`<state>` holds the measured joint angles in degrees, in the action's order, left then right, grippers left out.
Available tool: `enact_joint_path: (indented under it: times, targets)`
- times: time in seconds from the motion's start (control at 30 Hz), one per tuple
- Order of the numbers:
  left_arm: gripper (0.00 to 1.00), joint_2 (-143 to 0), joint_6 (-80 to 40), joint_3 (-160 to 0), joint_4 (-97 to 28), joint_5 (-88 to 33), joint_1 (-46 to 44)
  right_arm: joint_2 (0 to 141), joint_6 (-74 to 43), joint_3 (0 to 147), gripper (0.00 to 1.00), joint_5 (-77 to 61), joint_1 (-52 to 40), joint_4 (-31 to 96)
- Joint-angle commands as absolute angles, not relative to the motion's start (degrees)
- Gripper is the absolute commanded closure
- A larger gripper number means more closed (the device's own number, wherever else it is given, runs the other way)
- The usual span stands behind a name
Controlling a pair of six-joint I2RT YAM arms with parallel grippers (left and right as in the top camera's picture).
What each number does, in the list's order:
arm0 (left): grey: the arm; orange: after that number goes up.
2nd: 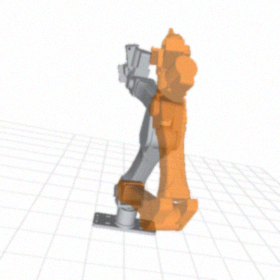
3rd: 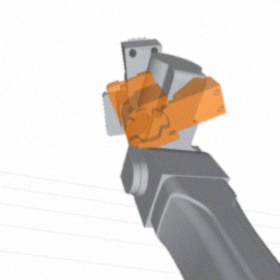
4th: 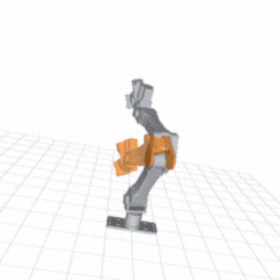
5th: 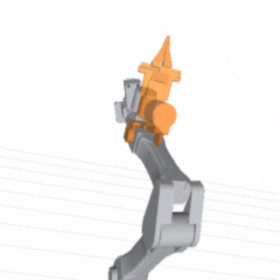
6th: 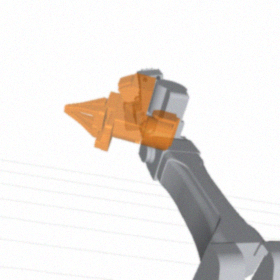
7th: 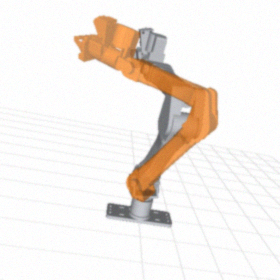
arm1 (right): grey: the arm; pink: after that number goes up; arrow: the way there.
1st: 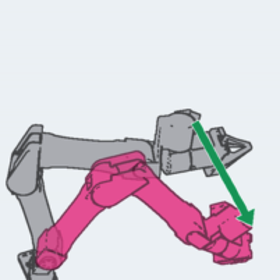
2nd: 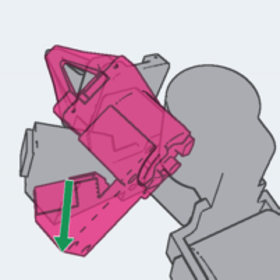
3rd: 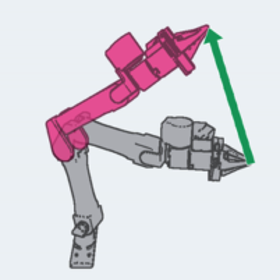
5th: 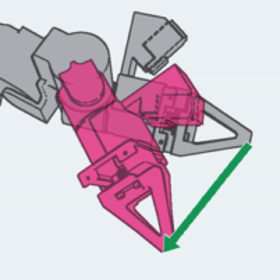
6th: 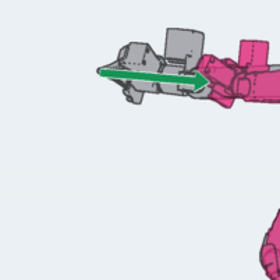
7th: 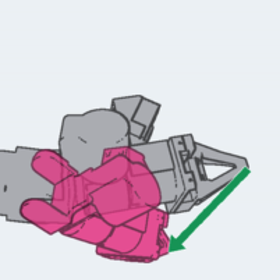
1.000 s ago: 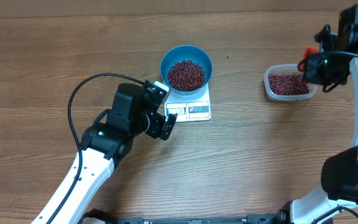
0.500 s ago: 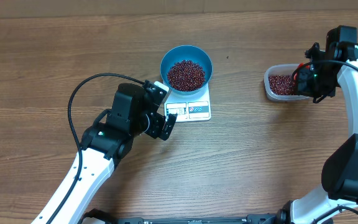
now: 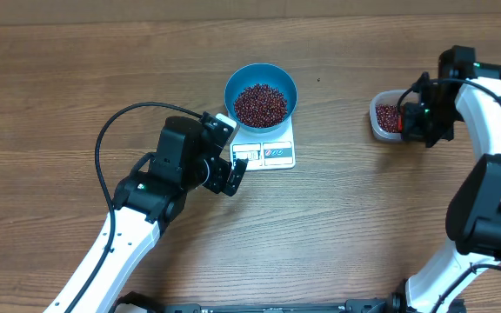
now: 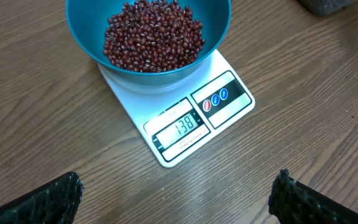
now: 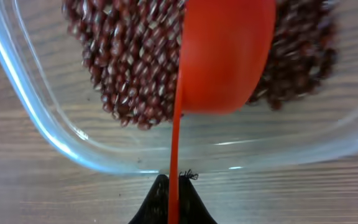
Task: Scoop item into bowl and weigh 150g on scale
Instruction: 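Dip the red scoop into the beans a sixth time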
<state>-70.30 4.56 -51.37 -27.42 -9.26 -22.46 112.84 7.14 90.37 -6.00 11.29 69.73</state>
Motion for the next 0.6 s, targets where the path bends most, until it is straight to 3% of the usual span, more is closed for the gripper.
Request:
enact_joint_path:
  times: [0.0, 0.57]
  targets:
    - [0.0, -70.4, 5.0, -52.2, -27.2, -9.9, -22.1, 114.8, 7.4, 90.0, 0.96, -7.6, 10.0, 69.0]
    - [0.0, -70.4, 5.0, -52.2, -27.2, -9.9, -22.1, 115.2, 8.4, 90.3, 0.96, -15.3, 9.3, 70.0]
